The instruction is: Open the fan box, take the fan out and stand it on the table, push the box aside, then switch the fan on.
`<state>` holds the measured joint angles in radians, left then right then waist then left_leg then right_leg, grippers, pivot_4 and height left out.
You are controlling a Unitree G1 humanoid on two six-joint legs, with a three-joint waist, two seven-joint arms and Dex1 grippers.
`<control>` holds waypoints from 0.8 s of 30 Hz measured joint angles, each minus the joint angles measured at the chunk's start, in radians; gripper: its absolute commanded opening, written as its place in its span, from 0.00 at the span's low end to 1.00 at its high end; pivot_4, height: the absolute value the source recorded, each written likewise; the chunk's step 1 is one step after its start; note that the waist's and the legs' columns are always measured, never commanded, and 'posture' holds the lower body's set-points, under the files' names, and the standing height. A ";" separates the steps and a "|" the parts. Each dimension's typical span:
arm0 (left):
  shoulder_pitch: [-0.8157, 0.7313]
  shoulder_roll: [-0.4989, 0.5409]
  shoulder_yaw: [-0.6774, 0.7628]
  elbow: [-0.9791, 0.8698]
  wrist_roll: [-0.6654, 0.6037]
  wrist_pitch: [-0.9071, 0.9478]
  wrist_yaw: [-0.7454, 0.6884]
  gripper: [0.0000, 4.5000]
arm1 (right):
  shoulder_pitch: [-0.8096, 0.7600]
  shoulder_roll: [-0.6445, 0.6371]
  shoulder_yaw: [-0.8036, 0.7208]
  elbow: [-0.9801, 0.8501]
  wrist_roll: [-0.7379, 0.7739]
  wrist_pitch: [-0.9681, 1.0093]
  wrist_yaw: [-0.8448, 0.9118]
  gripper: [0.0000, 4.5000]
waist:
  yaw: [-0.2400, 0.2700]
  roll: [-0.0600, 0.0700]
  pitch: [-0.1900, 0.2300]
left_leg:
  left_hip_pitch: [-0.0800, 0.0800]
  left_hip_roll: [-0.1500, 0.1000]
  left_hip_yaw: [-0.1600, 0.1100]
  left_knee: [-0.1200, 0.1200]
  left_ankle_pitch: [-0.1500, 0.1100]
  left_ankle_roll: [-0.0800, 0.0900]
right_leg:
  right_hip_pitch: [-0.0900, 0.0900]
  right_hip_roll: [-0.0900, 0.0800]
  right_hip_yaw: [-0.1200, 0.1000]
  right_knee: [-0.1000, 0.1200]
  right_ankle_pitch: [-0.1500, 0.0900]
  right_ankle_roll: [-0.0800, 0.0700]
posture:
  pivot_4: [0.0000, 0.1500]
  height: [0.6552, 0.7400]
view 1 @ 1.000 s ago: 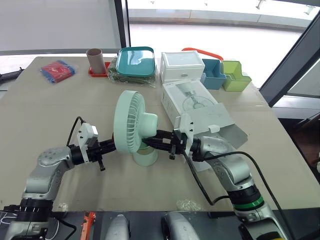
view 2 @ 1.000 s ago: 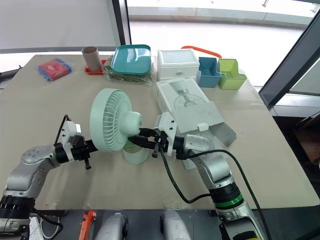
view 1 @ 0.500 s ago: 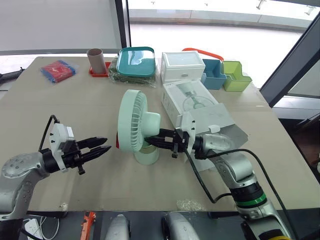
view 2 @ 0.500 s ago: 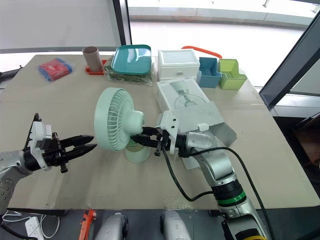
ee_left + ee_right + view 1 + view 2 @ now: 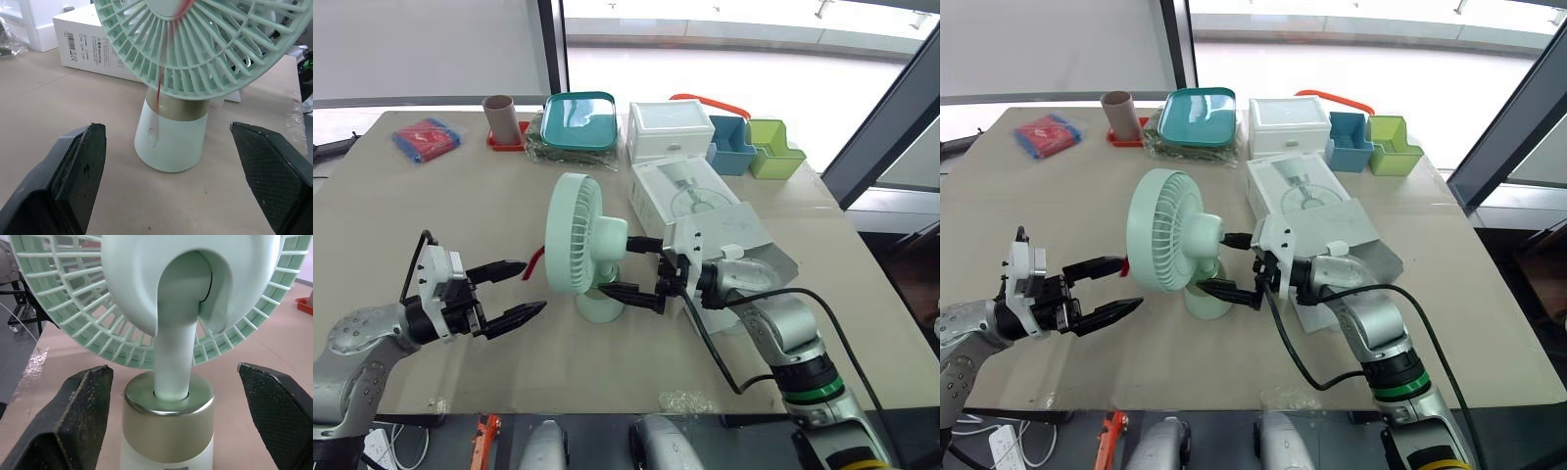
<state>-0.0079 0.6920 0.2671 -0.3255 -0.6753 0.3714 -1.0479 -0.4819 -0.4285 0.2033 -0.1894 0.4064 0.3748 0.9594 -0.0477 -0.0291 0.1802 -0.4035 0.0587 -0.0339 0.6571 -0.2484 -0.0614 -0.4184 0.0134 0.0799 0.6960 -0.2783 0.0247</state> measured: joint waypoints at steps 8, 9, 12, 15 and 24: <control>-0.005 0.023 0.006 0.010 -0.004 0.000 -0.029 1.00 | 0.058 -0.116 -0.061 -0.139 0.064 0.069 0.023 1.00 | 0.000 0.000 0.000 | 0.000 0.000 0.000 0.000 0.000 0.000 | 0.000 0.000 0.000 0.000 0.000 0.000 | 1.00 1.00; -0.008 0.024 0.006 0.024 -0.004 -0.001 -0.030 1.00 | 0.062 -0.144 -0.092 -0.173 0.085 0.089 0.021 1.00 | 0.000 0.000 0.000 | 0.000 0.000 0.000 0.000 0.000 0.000 | 0.000 0.000 0.000 0.000 0.000 0.000 | 1.00 1.00; -0.035 0.014 0.005 0.053 0.004 -0.013 -0.025 1.00 | 0.076 -0.186 -0.148 -0.223 0.120 0.122 0.015 1.00 | 0.001 0.000 0.000 | 0.000 0.000 0.000 0.000 0.000 0.000 | 0.000 0.000 0.000 0.000 0.000 0.000 | 1.00 1.00; -0.101 -0.033 0.000 0.085 0.040 -0.049 0.030 1.00 | 0.087 -0.219 -0.211 -0.262 0.150 0.156 -0.017 1.00 | 0.002 -0.001 0.000 | 0.000 -0.001 0.000 0.000 0.000 0.000 | 0.001 0.000 0.001 0.000 0.000 0.001 | 1.00 1.00; -0.076 -0.042 -0.011 0.048 0.045 -0.041 0.084 1.00 | 0.221 -0.318 -0.381 -0.317 0.188 0.226 -0.094 1.00 | 0.000 -0.001 0.000 | 0.001 -0.001 0.001 0.000 -0.001 0.001 | 0.000 0.000 0.003 0.000 -0.001 0.001 | 1.00 1.00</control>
<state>-0.0840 0.6496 0.2561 -0.2772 -0.6303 0.3303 -0.9642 -0.2607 -0.7462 -0.1779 -0.5067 0.5941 0.6005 0.8654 -0.0479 -0.0297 0.1799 -0.4025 0.0578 -0.0328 0.6568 -0.2491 -0.0602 -0.4179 0.0137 0.0827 0.6957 -0.2795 0.0260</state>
